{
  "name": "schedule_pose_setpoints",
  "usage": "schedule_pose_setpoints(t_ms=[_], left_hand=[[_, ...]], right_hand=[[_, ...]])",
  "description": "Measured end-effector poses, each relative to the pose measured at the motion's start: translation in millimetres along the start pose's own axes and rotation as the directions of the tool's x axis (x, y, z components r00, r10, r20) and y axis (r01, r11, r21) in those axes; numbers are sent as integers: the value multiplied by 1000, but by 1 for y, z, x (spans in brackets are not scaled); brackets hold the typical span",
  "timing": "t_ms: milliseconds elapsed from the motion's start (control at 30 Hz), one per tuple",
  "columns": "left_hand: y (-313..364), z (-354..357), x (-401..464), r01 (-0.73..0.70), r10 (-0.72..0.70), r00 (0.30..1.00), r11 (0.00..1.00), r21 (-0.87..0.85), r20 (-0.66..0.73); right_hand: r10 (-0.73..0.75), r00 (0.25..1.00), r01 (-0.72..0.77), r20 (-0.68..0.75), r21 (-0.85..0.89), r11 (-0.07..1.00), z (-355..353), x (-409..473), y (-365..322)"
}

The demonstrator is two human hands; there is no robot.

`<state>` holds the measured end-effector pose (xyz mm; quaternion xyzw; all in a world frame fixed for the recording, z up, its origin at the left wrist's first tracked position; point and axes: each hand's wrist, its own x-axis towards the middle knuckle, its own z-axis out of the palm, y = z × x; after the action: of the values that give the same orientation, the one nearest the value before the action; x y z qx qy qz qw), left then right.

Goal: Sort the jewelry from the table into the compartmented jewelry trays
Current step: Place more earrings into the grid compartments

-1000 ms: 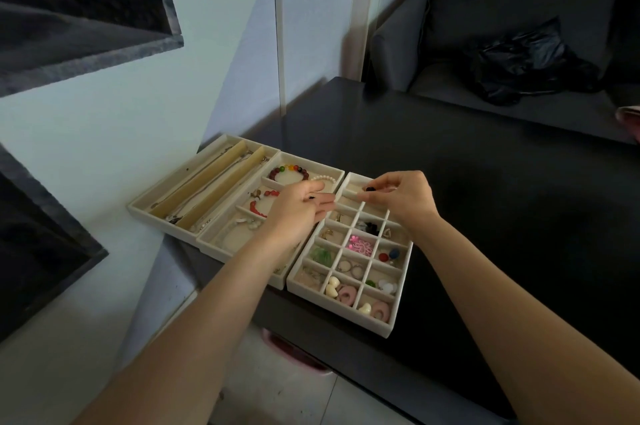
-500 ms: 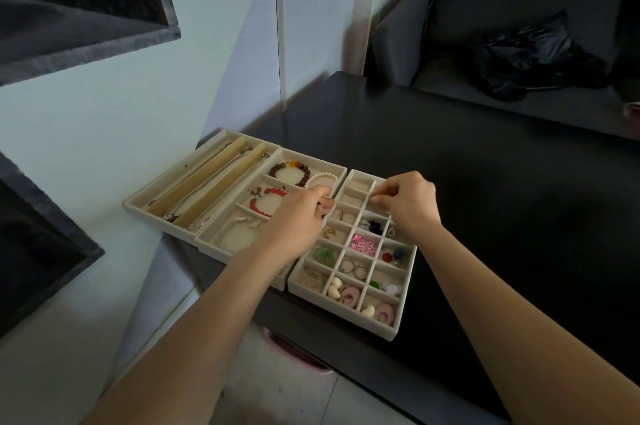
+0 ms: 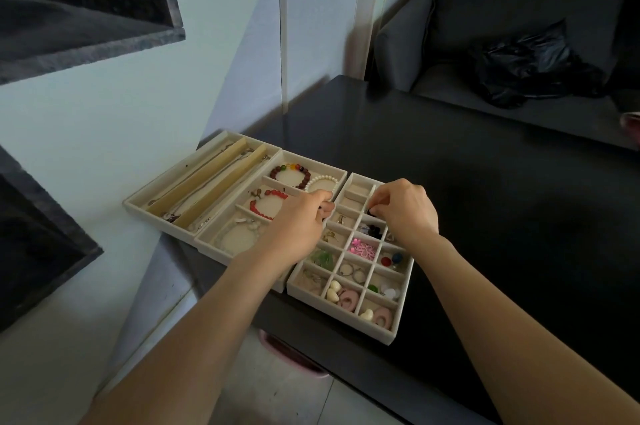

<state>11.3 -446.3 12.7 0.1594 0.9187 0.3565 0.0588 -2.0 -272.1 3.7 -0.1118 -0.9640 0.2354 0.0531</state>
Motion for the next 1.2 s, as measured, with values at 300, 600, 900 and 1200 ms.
schedule_pose_setpoints(t_ms=[300,600,900,1200], left_hand=[[5,-3,-3,-20,20,1000,1000,6,1],[5,-3,-3,-16,16,1000,1000,8,8],[16,-6,2,1,-48,995,881,-473,-89],[28,-4,0,103,-101,994,696,-711,45]], right_hand=[[-30,992,25,-120,-42,999,11,1,1],[-42,997,38,-65,-67,997,8,1,0],[-83,995,93,-58,206,974,-19,1,-11],[-294,954,231,67,462,856,-33,-24,-31]])
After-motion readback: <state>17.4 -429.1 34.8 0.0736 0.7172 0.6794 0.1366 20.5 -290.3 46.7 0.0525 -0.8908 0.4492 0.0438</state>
